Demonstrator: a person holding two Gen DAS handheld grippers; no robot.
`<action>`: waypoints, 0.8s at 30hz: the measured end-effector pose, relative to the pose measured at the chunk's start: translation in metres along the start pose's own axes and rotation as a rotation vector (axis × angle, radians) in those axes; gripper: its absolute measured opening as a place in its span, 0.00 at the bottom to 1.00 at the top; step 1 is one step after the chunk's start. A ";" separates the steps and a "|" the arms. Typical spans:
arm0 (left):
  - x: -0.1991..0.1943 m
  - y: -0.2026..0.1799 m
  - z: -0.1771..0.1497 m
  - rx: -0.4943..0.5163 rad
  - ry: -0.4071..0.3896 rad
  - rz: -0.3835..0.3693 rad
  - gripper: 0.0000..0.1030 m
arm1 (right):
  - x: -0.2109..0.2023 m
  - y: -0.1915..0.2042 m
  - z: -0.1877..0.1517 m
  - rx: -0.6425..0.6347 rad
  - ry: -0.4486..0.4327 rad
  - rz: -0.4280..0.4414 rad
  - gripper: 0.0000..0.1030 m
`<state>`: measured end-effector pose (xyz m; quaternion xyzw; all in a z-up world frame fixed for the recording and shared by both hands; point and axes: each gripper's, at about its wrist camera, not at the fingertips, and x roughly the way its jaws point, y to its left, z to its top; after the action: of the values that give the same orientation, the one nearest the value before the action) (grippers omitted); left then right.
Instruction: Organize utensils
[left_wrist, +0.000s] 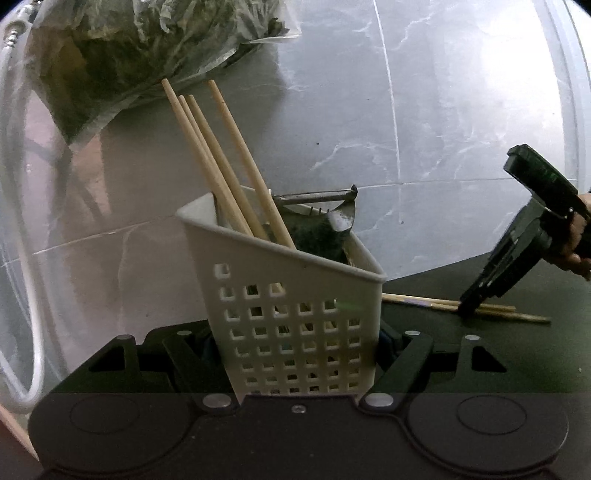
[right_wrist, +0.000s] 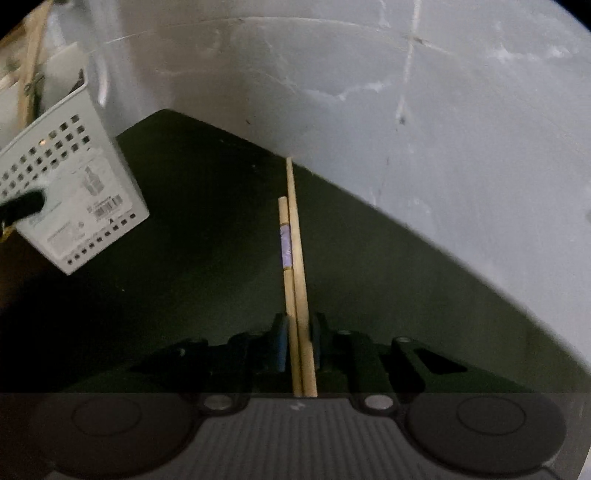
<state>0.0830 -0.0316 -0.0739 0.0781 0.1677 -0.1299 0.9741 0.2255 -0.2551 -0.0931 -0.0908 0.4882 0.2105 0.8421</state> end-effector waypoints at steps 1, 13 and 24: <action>0.000 0.002 -0.001 0.001 -0.004 -0.012 0.75 | -0.001 0.005 -0.001 0.014 0.008 -0.012 0.14; -0.003 0.030 -0.008 0.053 -0.026 -0.125 0.76 | 0.008 0.035 0.012 0.138 -0.002 -0.111 0.22; -0.002 0.036 -0.012 0.049 -0.036 -0.150 0.75 | 0.018 0.035 0.025 0.198 0.001 -0.126 0.30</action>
<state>0.0875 0.0055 -0.0809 0.0867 0.1524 -0.2080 0.9623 0.2375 -0.2104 -0.0942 -0.0380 0.5004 0.1080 0.8582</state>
